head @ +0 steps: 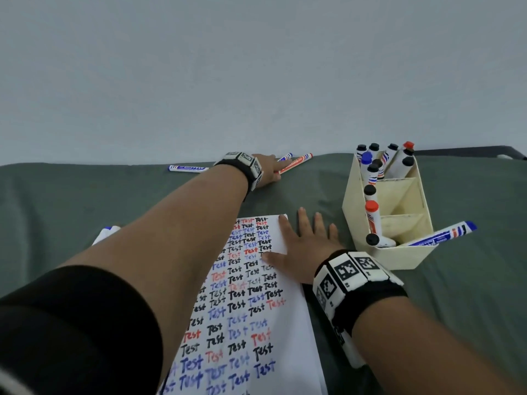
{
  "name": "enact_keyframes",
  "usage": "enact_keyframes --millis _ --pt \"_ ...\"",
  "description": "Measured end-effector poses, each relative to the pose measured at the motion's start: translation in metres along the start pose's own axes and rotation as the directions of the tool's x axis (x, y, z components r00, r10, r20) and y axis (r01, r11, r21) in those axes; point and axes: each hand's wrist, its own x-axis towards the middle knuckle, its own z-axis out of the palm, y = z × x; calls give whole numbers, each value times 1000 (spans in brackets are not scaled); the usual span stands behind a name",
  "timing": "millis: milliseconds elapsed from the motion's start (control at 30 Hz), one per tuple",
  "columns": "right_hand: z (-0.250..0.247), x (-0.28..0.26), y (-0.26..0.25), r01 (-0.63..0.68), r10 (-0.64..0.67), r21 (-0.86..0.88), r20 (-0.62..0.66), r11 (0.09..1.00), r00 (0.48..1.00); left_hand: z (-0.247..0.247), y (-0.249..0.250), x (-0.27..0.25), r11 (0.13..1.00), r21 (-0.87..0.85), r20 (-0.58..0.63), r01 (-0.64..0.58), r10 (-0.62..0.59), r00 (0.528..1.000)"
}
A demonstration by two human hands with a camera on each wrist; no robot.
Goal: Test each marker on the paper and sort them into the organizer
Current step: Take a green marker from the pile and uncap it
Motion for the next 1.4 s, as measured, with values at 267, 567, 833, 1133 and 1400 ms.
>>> enact_keyframes --millis 267,567,833,1133,1400 --pt "-6 -6 -2 -5 5 6 20 1000 1000 1 3 -21 997 73 -30 10 -7 1000" --pt "-7 -6 -3 -11 11 10 16 1000 1000 25 -22 -76 993 115 -54 0 6 999" --pt "-6 -5 -3 -10 10 8 8 1000 1000 47 -59 -117 987 96 20 131 -134 991" --pt "-4 -3 -2 -13 13 15 0 1000 1000 66 -95 -154 881 -194 -62 432 -450 891" --pt "-7 -4 -3 -16 16 -5 13 1000 1000 48 -97 -168 901 -22 -34 433 -434 900"
